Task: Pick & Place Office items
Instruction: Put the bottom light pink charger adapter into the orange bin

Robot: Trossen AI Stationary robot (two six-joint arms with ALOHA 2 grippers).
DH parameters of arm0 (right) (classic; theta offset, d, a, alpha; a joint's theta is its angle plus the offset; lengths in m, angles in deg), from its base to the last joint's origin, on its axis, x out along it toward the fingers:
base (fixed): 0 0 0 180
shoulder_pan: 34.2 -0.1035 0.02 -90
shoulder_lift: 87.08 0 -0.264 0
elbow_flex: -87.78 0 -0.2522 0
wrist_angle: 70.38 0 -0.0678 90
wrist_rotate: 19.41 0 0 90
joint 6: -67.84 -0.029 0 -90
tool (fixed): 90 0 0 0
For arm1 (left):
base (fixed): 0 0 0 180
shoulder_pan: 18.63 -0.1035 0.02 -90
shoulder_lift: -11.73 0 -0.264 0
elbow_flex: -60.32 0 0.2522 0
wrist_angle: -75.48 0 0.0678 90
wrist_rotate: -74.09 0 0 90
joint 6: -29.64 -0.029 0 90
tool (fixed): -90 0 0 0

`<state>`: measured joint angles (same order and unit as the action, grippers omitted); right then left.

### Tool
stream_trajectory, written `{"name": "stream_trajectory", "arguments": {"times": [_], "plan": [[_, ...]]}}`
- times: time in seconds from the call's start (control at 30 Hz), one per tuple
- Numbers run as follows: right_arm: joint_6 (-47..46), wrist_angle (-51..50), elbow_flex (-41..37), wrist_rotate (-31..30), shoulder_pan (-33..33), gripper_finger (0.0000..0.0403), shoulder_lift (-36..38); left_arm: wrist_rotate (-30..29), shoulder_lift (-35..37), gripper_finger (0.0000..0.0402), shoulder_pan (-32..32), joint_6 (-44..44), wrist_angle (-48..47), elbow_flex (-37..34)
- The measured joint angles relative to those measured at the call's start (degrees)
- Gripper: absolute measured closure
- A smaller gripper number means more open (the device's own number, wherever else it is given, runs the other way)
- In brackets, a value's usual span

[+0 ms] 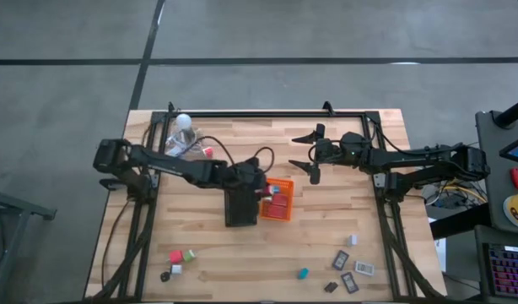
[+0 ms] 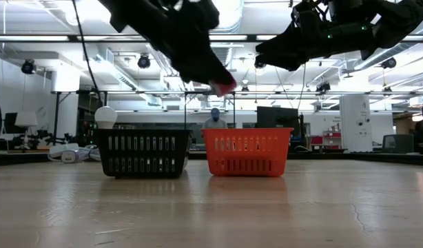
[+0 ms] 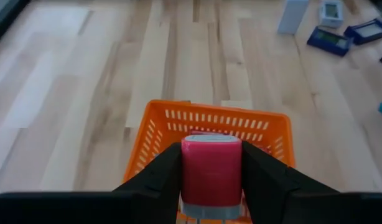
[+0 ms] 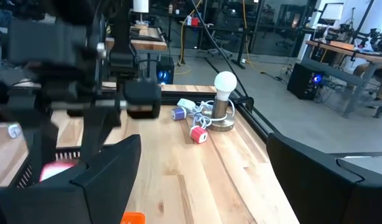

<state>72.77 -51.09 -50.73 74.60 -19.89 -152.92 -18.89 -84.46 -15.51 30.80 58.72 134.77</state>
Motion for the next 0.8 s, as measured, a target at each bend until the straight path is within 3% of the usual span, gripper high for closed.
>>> {"name": "stream_trajectory", "arguments": {"times": [0.43, 0.8], "plan": [[0.00, 0.00, 0.00, 0.00, -0.04, 0.0059, 0.00, 0.90, -13.57, 0.0262, 0.00, 0.41, 0.17, 8.59], [0.00, -0.11, 0.00, 0.00, -0.04, 0.0054, 0.07, 0.88, -16.39, 0.0260, -0.09, 1.17, 0.86, 9.50]]}}
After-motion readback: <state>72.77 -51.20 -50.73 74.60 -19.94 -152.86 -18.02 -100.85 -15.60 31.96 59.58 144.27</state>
